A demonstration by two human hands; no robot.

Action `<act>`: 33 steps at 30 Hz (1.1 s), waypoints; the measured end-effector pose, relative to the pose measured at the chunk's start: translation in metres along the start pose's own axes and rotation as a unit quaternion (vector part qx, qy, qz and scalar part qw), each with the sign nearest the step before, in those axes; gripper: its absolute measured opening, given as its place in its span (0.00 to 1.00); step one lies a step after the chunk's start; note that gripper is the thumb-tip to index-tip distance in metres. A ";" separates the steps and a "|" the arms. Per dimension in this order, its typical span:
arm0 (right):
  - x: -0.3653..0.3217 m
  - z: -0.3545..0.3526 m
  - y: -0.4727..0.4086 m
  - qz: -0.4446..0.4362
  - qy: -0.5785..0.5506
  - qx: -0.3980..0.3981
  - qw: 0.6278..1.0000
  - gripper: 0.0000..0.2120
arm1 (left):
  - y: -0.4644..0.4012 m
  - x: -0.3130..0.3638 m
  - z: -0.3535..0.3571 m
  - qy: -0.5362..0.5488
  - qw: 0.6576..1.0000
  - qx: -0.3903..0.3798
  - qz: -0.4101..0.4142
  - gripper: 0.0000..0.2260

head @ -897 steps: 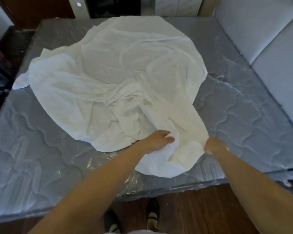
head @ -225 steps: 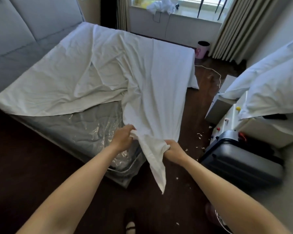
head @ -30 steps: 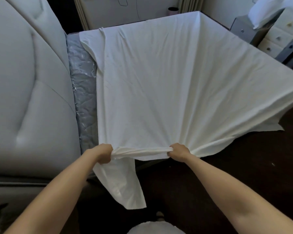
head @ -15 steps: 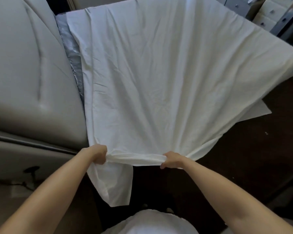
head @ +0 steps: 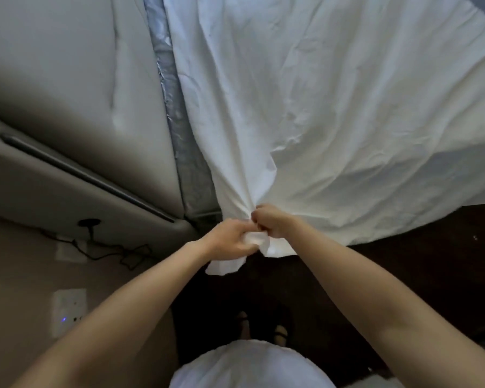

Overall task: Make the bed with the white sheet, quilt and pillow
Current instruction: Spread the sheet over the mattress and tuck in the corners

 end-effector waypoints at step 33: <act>-0.046 -0.017 0.034 -0.088 -0.043 -0.029 0.995 0.01 | -0.014 0.044 -0.046 0.064 0.987 0.145 -0.027 0.10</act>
Point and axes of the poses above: each hand's wrist, its own y-axis away from the middle knuckle, its own z-axis out of the palm, x = y × z, the point moved 1 cm from there along -y, towards the middle knuckle, and after that the axes turned 12 degrees about -x, right-handed, at the moved point
